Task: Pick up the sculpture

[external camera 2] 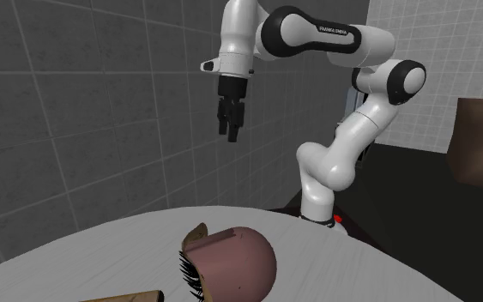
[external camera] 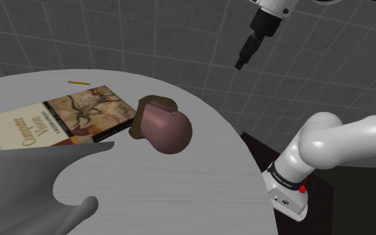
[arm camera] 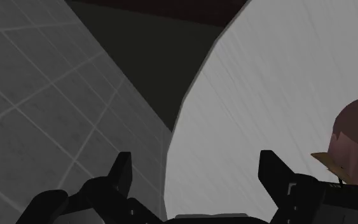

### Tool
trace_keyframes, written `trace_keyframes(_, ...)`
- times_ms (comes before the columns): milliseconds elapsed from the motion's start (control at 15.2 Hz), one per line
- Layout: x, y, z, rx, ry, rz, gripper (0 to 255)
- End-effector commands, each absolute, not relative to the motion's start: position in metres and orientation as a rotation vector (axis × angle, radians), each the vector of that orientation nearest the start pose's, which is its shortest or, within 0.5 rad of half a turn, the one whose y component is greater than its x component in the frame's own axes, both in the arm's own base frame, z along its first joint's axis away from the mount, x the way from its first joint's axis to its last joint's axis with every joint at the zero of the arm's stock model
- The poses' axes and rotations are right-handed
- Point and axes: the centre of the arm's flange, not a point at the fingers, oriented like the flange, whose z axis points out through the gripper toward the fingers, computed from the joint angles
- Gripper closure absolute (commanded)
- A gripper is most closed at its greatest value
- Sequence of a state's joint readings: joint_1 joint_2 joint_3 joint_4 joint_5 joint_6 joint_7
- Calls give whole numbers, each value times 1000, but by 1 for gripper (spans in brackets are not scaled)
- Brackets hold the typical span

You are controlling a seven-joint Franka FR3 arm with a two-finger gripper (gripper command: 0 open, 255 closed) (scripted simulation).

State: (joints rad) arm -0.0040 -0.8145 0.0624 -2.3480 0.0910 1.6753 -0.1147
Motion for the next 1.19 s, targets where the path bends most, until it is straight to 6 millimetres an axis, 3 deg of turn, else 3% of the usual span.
trace_keyframes(0, 309, 34, 613, -3084, -238, -221, 0)
trace_keyframes(264, 358, 55, 602, -2986, -666, -176, 0)
trace_keyframes(594, 407, 101, 588, -2783, -1170, -117, 0)
trace_keyframes(858, 432, 148, 577, -2562, -1538, -67, 0)
trace_keyframes(1122, 442, 201, 566, -2294, -1870, -18, 0)
